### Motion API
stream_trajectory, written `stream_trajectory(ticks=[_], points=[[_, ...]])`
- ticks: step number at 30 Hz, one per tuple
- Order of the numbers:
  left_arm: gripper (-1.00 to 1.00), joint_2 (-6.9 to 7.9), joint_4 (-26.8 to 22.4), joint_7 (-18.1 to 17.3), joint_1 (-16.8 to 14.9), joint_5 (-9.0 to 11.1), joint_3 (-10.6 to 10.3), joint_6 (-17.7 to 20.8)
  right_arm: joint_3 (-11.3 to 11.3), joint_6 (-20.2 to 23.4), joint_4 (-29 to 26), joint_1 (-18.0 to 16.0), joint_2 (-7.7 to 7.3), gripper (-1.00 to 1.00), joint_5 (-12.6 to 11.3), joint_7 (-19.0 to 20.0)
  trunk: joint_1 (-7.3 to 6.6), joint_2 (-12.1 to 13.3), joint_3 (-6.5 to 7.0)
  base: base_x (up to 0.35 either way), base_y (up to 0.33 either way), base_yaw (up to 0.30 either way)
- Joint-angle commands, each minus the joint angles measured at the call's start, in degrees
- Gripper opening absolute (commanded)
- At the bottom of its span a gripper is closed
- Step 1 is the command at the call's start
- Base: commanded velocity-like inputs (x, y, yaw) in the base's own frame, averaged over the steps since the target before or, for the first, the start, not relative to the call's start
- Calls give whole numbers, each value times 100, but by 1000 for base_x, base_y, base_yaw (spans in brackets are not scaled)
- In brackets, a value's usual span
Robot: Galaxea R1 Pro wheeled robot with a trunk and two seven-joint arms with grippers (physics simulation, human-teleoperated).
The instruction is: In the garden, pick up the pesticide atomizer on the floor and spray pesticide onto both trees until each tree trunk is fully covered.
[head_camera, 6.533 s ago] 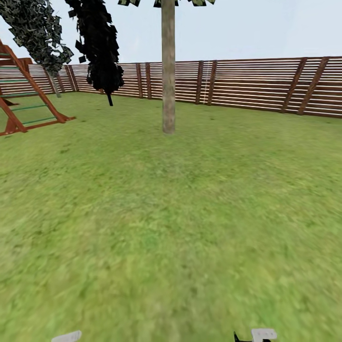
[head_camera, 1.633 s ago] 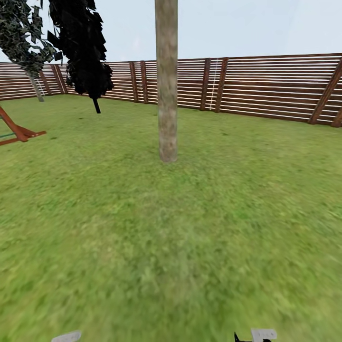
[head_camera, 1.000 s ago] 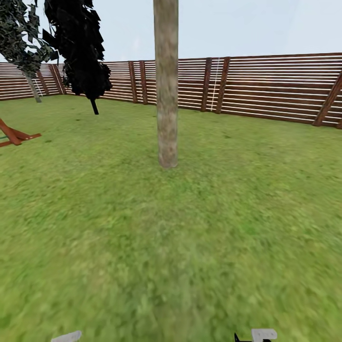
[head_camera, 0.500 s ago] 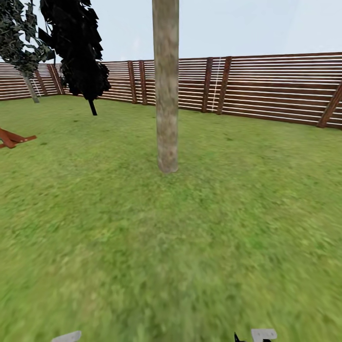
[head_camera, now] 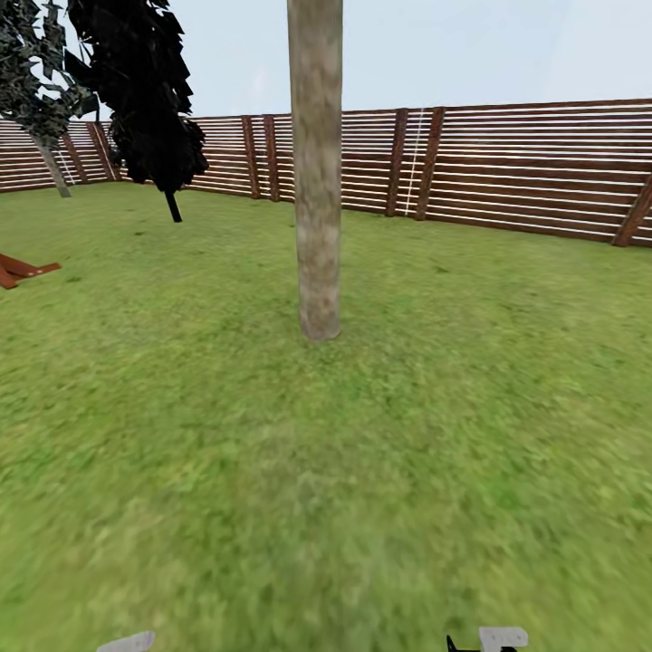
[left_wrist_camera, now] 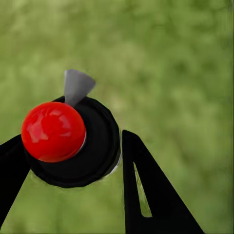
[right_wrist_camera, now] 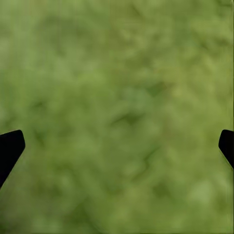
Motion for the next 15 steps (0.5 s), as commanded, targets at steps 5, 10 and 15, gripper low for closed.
stream_trajectory(ticks=[5, 10, 15], points=[[-100, 1, 2, -4, -3, 54, -17, -19, -45, -17, 7, -3, -2, 100, 60, -16, 3, -2, -5, 341, 0, 0], [-100, 1, 4, -4, -3, 54, -17, -19, -45, -17, 7, -3, -2, 100, 60, -16, 3, -2, -5, 341, 0, 0], [-100, 1, 1, -4, -3, 54, -17, -19, -45, -17, 7, -3, -2, 100, 60, -16, 3, -2, -5, 341, 0, 0]])
